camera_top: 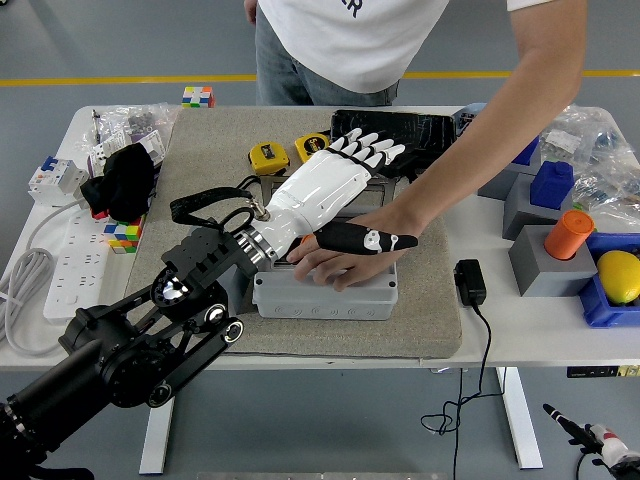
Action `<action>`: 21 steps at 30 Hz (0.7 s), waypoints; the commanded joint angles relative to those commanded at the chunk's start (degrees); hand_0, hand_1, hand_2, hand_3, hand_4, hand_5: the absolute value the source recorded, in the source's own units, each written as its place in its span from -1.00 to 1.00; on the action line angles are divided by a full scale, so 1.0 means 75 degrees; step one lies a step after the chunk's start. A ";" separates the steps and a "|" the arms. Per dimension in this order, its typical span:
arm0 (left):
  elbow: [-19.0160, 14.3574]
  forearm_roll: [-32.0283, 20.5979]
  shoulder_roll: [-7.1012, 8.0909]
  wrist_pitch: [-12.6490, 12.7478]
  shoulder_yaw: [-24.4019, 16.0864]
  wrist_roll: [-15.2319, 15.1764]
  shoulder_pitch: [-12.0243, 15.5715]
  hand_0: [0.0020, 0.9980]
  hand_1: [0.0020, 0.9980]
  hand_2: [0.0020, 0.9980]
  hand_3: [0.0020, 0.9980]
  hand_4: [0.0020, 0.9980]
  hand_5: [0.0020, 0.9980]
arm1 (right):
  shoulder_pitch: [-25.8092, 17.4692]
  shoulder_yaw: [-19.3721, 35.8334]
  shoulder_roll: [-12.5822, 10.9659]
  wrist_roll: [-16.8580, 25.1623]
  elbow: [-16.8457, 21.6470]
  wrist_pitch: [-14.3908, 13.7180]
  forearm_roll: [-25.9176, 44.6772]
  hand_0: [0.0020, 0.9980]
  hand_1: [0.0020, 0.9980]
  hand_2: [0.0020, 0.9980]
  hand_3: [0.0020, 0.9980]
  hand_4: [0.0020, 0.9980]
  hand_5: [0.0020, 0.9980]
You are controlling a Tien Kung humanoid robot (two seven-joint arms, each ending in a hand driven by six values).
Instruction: Fetch the battery,place it into the box,close the lid of the box
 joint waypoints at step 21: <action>0.0005 -0.0020 -0.0028 0.0009 -0.0002 -0.0008 -0.0050 1.00 1.00 1.00 0.96 1.00 1.00 | 0.0031 0.0072 0.0007 0.0005 -0.0003 -0.0003 -0.0032 0.81 0.76 0.64 0.71 1.00 1.00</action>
